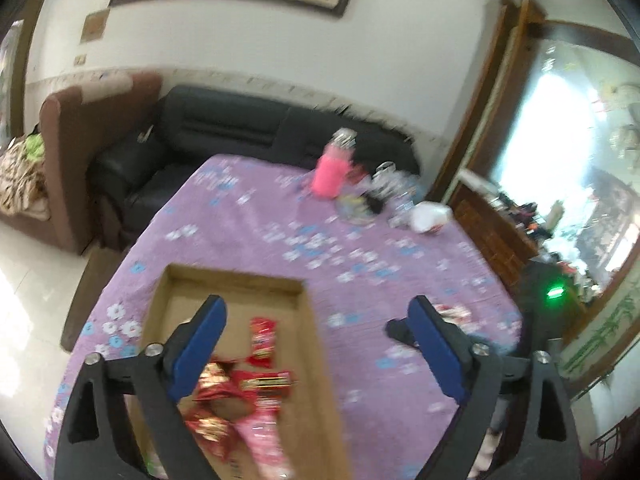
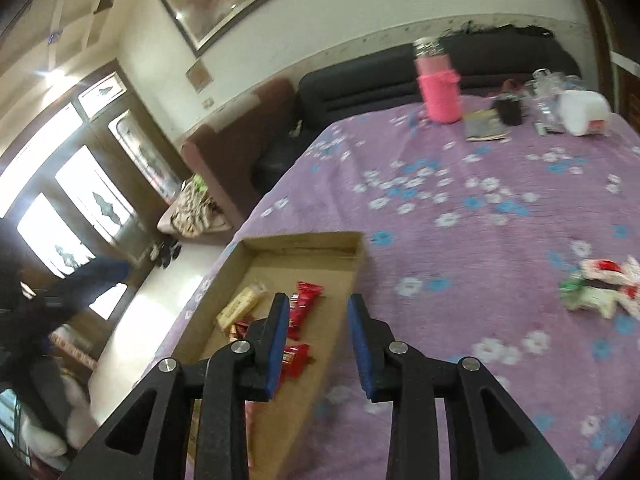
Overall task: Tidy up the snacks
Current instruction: 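Carry both snacks into the cardboard box and open both grippers, then move both open grippers back toward the white-and-red sachets and green candy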
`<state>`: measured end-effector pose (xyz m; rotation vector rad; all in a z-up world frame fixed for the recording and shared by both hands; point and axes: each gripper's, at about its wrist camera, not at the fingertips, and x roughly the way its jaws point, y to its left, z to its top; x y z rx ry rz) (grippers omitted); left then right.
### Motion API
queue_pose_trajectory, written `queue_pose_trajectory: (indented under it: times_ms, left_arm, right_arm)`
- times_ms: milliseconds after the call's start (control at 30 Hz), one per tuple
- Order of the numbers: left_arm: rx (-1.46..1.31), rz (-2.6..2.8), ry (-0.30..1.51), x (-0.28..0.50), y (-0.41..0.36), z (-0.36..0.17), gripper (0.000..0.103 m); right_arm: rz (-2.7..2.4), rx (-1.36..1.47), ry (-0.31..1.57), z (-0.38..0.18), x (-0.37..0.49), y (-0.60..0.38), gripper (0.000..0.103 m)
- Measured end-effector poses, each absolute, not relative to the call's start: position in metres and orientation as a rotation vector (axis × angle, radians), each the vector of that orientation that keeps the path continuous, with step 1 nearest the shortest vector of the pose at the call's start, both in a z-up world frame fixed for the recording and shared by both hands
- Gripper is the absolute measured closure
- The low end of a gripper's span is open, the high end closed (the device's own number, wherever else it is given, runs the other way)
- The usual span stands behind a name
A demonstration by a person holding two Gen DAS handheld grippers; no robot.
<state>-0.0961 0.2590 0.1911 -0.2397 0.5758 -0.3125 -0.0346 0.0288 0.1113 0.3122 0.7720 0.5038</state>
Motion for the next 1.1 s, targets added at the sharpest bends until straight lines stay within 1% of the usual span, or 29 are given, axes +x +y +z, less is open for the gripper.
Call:
queue_pose_trajectory:
  times_ms: [67,167,333,433,567,667,900,933,1033,1100]
  left_arm:
    - [-0.269,-0.393,0.492,-0.12,0.246,0.205,0.006]
    - [-0.298,-0.522,0.457,-0.141,0.225,0.212,0.004]
    - [-0.262,-0.587,0.533,-0.156,0.176,0.204,0.004]
    - [-0.27,-0.6,0.558,-0.158,0.161,0.199,0.004]
    - [-0.268,-0.582,0.542,-0.168,0.151,0.2,0.004]
    - [-0.209,-0.538,0.502,-0.179,0.141,0.205,0.004]
    - [-0.175,-0.547,0.515,-0.19,0.123,0.205,0.004]
    - [-0.167,-0.54,0.516,-0.192,0.119,0.203,0.004]
    - [-0.165,-0.554,0.54,-0.19,0.112,0.197,0.004]
    - [-0.163,-0.564,0.558,-0.188,0.108,0.194,0.004]
  right_arm:
    - [0.47,0.335,0.763,0.111,-0.041,0.008,0.07]
    - [0.429,0.364,0.761,0.108,-0.048,-0.017,0.07]
    - [0.383,0.423,0.757,0.103,-0.063,-0.056,0.07]
    - [0.358,0.436,0.744,0.103,-0.07,-0.077,0.07]
    - [0.327,0.446,0.731,0.103,-0.082,-0.1,0.07]
    - [0.302,0.461,0.722,0.104,-0.09,-0.116,0.07]
    - [0.284,0.484,0.698,0.107,-0.108,-0.138,0.07]
    - [0.281,0.484,0.694,0.109,-0.11,-0.14,0.069]
    - [0.273,0.481,0.684,0.112,-0.112,-0.146,0.062]
    - [0.264,0.472,0.68,0.112,-0.113,-0.151,0.062]
